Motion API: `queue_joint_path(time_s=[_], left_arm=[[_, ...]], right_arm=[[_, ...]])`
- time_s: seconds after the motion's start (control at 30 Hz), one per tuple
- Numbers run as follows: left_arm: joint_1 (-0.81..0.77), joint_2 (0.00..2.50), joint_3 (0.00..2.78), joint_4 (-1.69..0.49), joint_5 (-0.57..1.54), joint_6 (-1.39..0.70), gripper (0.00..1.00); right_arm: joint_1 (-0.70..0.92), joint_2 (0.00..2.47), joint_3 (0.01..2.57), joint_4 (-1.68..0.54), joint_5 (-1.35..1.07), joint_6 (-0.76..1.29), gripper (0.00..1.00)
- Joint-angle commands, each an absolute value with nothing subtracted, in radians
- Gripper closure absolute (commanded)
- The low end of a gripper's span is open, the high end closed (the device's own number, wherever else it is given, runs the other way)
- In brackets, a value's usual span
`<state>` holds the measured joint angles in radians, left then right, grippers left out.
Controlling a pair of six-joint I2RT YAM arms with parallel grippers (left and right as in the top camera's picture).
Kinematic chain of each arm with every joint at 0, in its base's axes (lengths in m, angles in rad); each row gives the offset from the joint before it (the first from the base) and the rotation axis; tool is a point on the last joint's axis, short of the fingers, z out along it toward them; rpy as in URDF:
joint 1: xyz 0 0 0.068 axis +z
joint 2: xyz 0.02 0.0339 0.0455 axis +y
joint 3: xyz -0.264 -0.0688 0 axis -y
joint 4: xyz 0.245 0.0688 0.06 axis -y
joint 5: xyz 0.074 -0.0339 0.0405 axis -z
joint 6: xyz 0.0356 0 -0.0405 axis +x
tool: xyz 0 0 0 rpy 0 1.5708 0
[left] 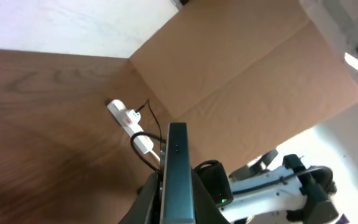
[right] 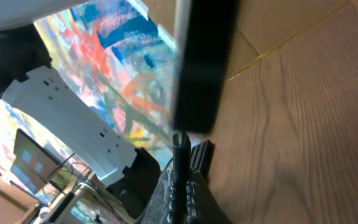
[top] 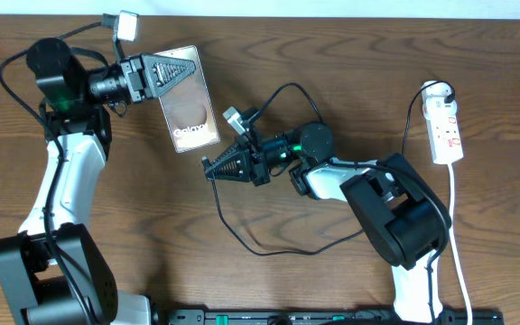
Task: Plug charger to phone and switch on socket
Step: 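Align the plug tip with the phone's charging port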
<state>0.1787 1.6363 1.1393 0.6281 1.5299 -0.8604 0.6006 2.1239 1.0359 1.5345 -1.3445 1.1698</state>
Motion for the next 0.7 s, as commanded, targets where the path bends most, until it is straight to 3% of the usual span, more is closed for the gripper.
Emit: queue_joint_path(time_s=[0.0, 0.67], left_arm=[[0.18, 1.64, 1.147, 0.553, 1.454, -0.85, 0.93], [0.18, 1.641, 1.147, 0.528, 1.465, -0.846, 0.93]], right_arm=[[0.614, 2.132, 1.079, 1.576, -1.373, 1.165, 0.99], [0.613, 2.132, 1.082, 1.575, -1.383, 1.134, 0.99]])
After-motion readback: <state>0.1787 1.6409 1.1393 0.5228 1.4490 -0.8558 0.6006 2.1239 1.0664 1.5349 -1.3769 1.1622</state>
